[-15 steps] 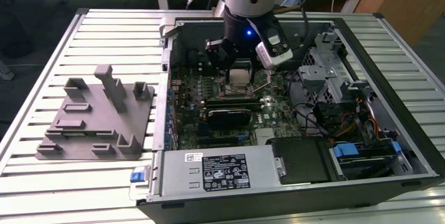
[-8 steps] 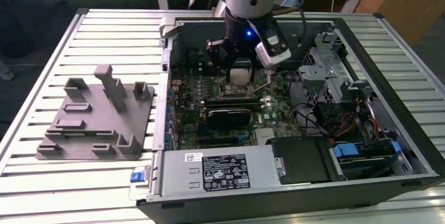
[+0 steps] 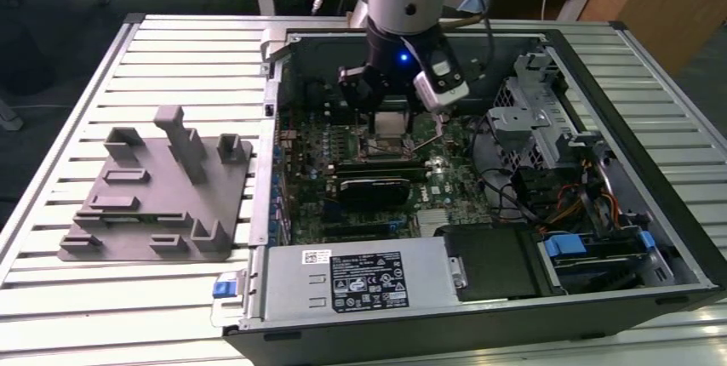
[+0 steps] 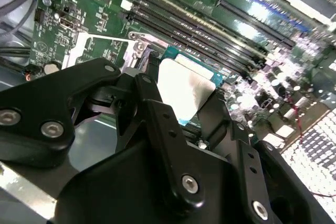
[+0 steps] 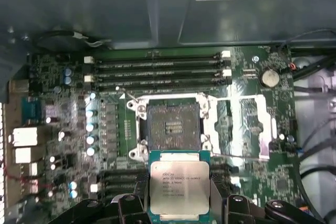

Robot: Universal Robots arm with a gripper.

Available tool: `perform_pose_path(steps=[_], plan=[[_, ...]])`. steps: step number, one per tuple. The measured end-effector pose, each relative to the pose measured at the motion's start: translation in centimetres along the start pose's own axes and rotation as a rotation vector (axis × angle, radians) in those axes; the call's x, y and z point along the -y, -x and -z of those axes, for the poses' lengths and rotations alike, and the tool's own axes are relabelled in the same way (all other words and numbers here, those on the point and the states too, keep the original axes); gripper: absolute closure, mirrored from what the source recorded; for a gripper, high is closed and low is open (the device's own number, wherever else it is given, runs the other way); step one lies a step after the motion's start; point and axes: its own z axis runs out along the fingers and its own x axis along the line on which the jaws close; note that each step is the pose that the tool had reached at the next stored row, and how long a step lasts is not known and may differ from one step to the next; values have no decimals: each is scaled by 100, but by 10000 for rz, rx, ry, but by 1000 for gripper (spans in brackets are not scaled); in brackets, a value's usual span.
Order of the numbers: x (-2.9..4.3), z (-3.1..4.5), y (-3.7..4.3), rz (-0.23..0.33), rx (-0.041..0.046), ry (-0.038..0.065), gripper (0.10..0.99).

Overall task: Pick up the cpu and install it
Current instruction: 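Pick up the cpu and move it towards the insertion slot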

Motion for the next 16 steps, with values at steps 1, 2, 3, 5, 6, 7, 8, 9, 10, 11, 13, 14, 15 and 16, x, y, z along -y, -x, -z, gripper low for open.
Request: perform_pose_path(steps=[1,2,3,5,6,7,8,9,10,11,13,14,15,16], plan=[[-17,-19,-1,0,0,-1,545],[-35,-37,-2,1,-1,-1,545],[-54,-56,-3,1,0,1,545],[-92,-96,-6,2,0,1,545],[-108,-114,-8,2,0,-1,545],[-123,-133,-9,2,0,-1,545],[-138,-152,-10,2,0,0,545],[-152,-170,-11,2,0,1,545],[-166,-187,-12,1,0,1,545],[-182,-201,-14,1,0,0,545],[-212,-226,-16,2,0,1,545],[-227,-236,-17,2,0,-1,545],[-240,-246,-18,2,0,-2,545],[-252,-258,-19,3,0,-4,545]])
